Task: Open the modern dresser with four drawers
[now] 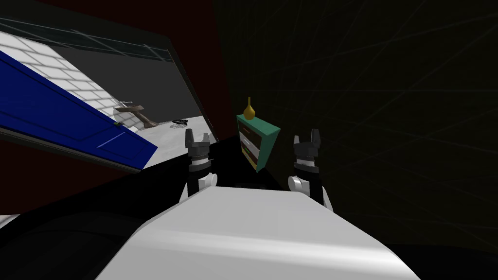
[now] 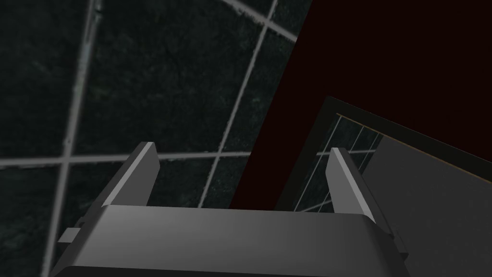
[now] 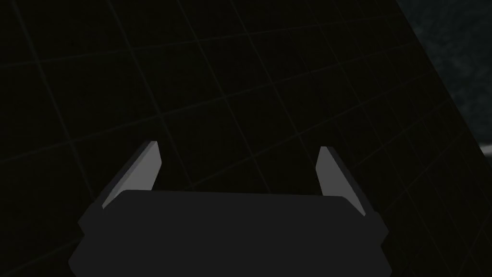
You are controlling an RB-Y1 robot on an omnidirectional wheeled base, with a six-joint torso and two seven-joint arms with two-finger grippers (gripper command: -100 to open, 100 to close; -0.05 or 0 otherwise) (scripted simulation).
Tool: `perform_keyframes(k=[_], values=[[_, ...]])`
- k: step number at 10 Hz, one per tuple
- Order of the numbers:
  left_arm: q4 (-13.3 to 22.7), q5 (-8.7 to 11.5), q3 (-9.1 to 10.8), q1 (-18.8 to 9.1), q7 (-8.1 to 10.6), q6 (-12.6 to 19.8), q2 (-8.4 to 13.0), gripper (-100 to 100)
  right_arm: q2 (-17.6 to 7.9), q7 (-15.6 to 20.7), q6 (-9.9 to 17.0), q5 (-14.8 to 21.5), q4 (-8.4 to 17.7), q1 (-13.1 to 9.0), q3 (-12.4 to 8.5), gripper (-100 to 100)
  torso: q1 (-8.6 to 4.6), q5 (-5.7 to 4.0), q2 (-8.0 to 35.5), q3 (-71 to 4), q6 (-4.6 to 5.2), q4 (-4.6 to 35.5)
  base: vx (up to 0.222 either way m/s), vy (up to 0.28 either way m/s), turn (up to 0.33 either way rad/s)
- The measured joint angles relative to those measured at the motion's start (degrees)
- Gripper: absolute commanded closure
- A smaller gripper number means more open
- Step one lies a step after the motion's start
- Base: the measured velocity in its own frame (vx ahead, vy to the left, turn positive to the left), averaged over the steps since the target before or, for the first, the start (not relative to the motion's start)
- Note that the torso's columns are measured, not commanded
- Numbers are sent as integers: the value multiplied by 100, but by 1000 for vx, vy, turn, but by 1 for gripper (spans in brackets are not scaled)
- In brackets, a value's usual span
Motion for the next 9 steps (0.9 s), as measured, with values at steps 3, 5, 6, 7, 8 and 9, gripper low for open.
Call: perform_keyframes(k=[3, 5, 6, 7, 8, 9], values=[[-1, 0, 0, 0, 0, 0, 0, 0, 0, 0, 0, 0, -1, 0, 0, 0, 0, 0, 1003, -2014, 0, 1006, 0, 0, 0], [-1, 0, 0, 0, 0, 0, 0, 0, 0, 0, 0, 0, -1, 0, 0, 0, 0, 0, 1845, -3692, 0, 1846, 0, 0, 0], [-1, 0, 0, 0, 0, 0, 0, 0, 0, 0, 0, 0, -1, 0, 0, 0, 0, 0, 2269, -4536, 0, 2268, 0, 0, 0], [-1, 0, 0, 0, 0, 0, 0, 0, 0, 0, -1, 0, -2, 0, 0, 0, 0, 0, 2693, -5381, 0, 2691, 0, 0, 0], [-2, 0, 0, 0, 0, -1, 0, 0, 0, 0, -1, 0, -2, 0, 0, 0, 0, 0, 3116, -6227, 0, 3114, 0, 0, 0], [-2, 0, 0, 0, 0, -1, 0, 0, 0, 0, -1, 0, -2, 0, 0, 0, 0, 0, 3539, -7073, 0, 3537, 0, 0, 0]])
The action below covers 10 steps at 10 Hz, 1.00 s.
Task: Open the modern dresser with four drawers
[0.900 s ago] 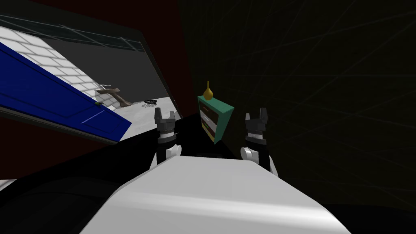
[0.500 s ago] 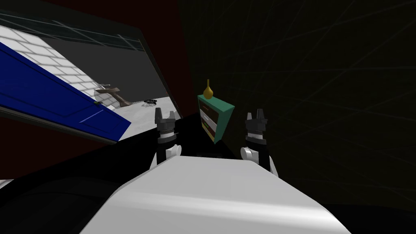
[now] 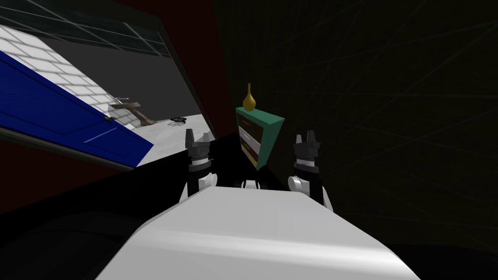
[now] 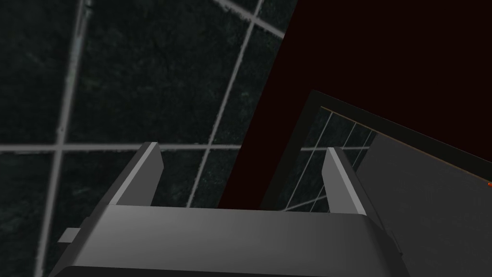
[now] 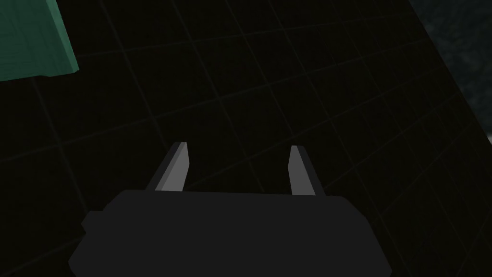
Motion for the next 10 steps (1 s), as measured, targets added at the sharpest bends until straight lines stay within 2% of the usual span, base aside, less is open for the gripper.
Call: perform_keyframes(k=[1, 2, 4, 5, 6, 7, 8, 10], values=[[0, 0, 0, 0, 0, 0, 0, 0, 0, 0, 0, 0, 0, 0, 0, -100, 0, 0, 423, -846, 0, 423, 8, 18, 38], [2, 0, 0, 0, 0, 0, 0, 0, -114, -1, 20, 29, 52, 5, 0, -100, 5, 1, 615, -1241, -1, 612, 14, 46, 75], [3, 0, -1, 1, 0, 1, -1, 0, -332, 69, 182, 200, 259, -94, 68, -100, 14, 4, 676, -1383, -1, 682, 34, 76, 88], [3, 0, -1, 1, 0, 1, -1, 0, -450, 92, 297, 300, 393, -136, 85, -100, 11, 3, 679, -1389, 0, 687, 37, 106, 110], [3, 0, -1, 1, 0, 1, -1, 0, -634, 71, 523, 370, 499, -255, 15, -100, 10, 3, 686, -1387, 0, 690, 41, 126, 111], [3, 0, -1, 1, 0, 1, -1, 0, -757, 77, 686, 492, 738, -392, 0, -100, 10, 2, 688, -1384, 0, 691, 56, 114, 143], [3, 0, -1, 1, 0, 1, -1, 0, -872, 97, 818, 634, 866, -349, 31, -100, 1, 1, 689, -1384, 1, 691, 34, 97, 52], [3, 0, -1, 1, 0, 1, -1, 0, -1010, 120, 992, 805, 1145, -406, 43, -100, -3, -1, 698, -1379, 0, 694, 24, 88, 71]])
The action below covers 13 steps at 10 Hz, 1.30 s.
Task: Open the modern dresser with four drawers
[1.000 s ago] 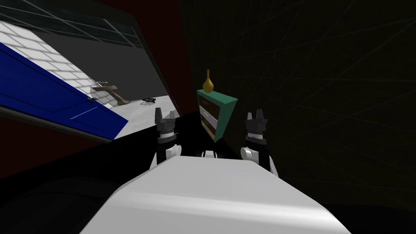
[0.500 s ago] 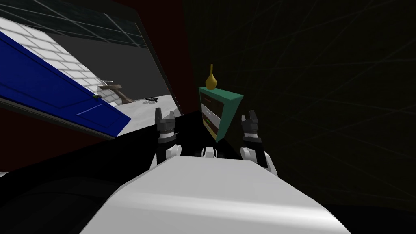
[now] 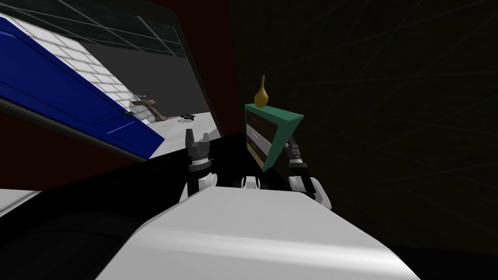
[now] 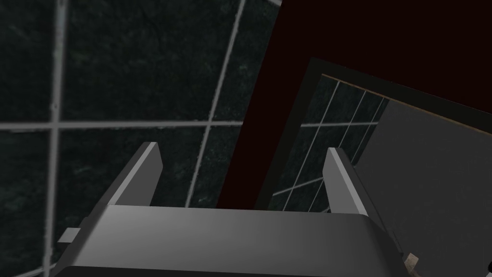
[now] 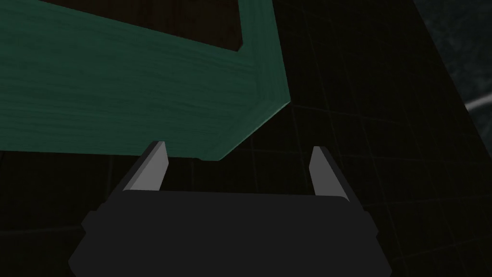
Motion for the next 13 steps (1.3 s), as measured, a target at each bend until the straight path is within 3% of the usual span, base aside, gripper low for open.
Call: perform_keyframes(k=[5, 7, 13], values=[[0, 0, 0, 0, 0, 0, 0, 0, -164, 124, 613, 475, 572, -285, 99, -100, 2, 2, -10, -6, 2, -3, 39, 86, 94], [0, 0, 0, 1, 0, 0, 0, 0, -325, 175, 980, 766, 920, -518, 124, -100, 20, 5, -23, -14, -1, -7, 78, 138, 136], [0, 0, 0, 0, 0, 0, 0, 0, -595, 310, 1816, 1464, 1771, -823, 201, -100, 13, 3, -12, -7, -1, -3, 50, 96, 97]])
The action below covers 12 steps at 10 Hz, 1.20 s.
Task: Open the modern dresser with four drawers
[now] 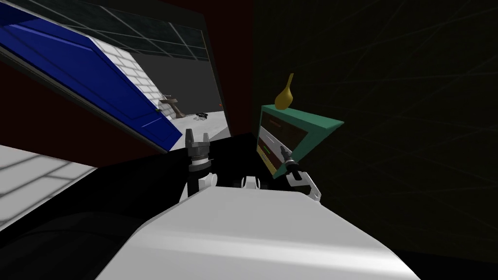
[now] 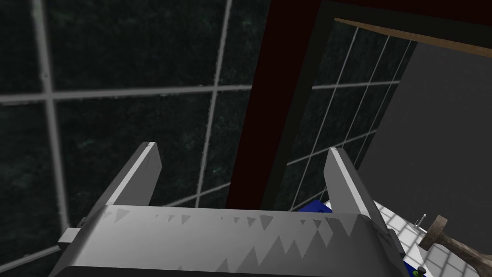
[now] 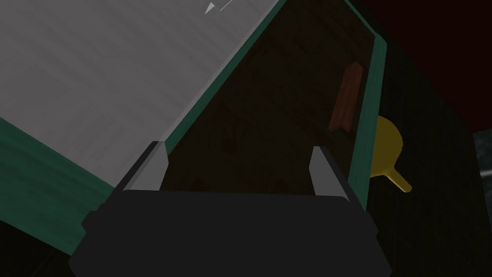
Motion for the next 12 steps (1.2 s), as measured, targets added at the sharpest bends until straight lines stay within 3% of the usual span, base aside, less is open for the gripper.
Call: perform_keyframes(k=[12], values=[[0, 0, 1, 0, 0, 0, 0, 0, -379, 332, 1506, 1440, 2028, -820, 5, -100, -11, -3, 3, 2, 1, 1, 57, 77, 105]])
